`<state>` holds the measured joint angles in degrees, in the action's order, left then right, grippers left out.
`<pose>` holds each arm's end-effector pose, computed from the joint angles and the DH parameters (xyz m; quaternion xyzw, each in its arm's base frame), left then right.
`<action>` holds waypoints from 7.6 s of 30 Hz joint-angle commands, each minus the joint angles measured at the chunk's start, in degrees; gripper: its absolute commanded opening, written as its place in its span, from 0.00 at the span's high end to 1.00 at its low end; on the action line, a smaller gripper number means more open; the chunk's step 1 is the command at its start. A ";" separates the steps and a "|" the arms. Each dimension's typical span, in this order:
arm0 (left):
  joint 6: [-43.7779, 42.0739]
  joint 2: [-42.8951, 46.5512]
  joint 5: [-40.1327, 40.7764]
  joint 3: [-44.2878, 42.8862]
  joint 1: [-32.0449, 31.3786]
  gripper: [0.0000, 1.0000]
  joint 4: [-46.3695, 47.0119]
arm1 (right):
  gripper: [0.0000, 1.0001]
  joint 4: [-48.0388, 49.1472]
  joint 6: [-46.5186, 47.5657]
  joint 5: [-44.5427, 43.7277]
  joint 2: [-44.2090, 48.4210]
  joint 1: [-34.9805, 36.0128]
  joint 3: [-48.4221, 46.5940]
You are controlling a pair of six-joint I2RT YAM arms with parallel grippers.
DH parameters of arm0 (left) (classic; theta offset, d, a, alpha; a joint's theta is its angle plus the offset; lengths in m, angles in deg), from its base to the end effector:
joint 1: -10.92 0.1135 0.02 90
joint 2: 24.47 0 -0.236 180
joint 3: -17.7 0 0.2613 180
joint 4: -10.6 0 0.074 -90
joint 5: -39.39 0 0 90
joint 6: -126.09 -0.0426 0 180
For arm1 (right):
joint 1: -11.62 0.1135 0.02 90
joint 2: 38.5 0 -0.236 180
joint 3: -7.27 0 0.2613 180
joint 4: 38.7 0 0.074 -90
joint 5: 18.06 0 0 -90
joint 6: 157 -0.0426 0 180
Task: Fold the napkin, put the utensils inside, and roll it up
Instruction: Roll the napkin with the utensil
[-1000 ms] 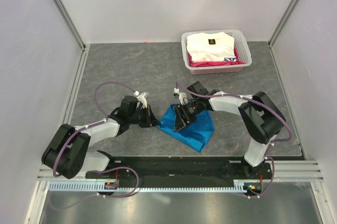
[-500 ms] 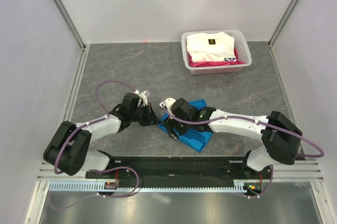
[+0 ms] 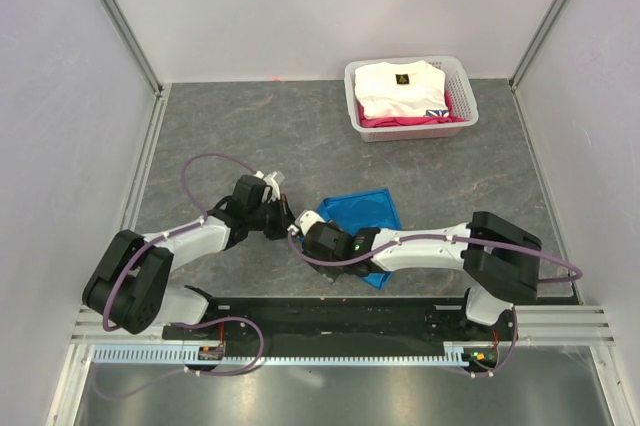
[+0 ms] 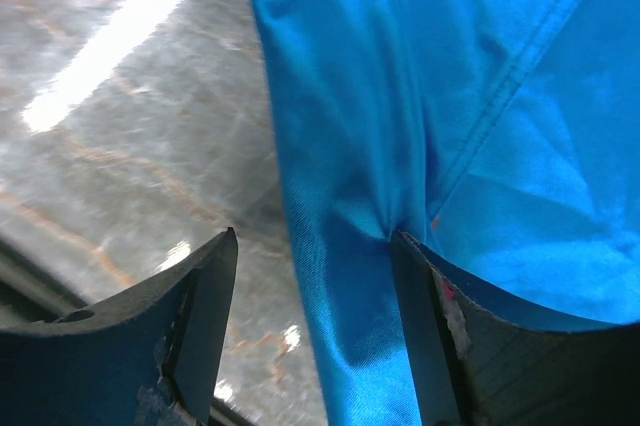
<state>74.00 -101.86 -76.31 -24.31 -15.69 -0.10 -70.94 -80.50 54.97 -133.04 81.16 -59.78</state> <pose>0.2237 -0.1327 0.1116 -0.0063 0.9080 -0.3690 0.1982 0.1264 0.3033 0.1290 -0.4145 0.8609 0.0645 0.2878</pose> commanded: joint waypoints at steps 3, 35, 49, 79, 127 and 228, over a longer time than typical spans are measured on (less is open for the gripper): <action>0.67 -0.93 0.03 -2.56 -0.02 0.98 -0.46 | 0.35 -1.25 -0.04 -5.18 -2.83 -0.02 -1.94; 0.15 -3.03 -1.73 -4.14 -0.02 0.98 -1.16 | 0.32 -0.46 10.60 -6.85 -3.02 -1.86 -2.83; -1.17 -3.30 -2.61 -5.54 0.07 0.88 -0.72 | 0.69 -0.37 10.25 16.08 -4.16 -8.19 -0.63; -4.60 10.68 -2.34 9.84 0.86 0.18 11.40 | 0.81 4.19 6.55 67.68 -11.89 -26.82 -0.10; -3.37 -6.11 -2.70 -1.06 -0.28 0.98 1.04 | 0.22 -0.48 6.91 17.00 6.39 -11.90 -2.65; -3.19 -2.86 -11.84 9.84 0.24 0.82 16.86 | 0.73 -14.61 12.97 58.11 -25.43 -27.52 -17.06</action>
<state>71.20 -103.85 -86.14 -13.99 -14.99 17.12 -85.17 -71.38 121.72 -156.51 54.25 -76.44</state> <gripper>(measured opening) 0.258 0.255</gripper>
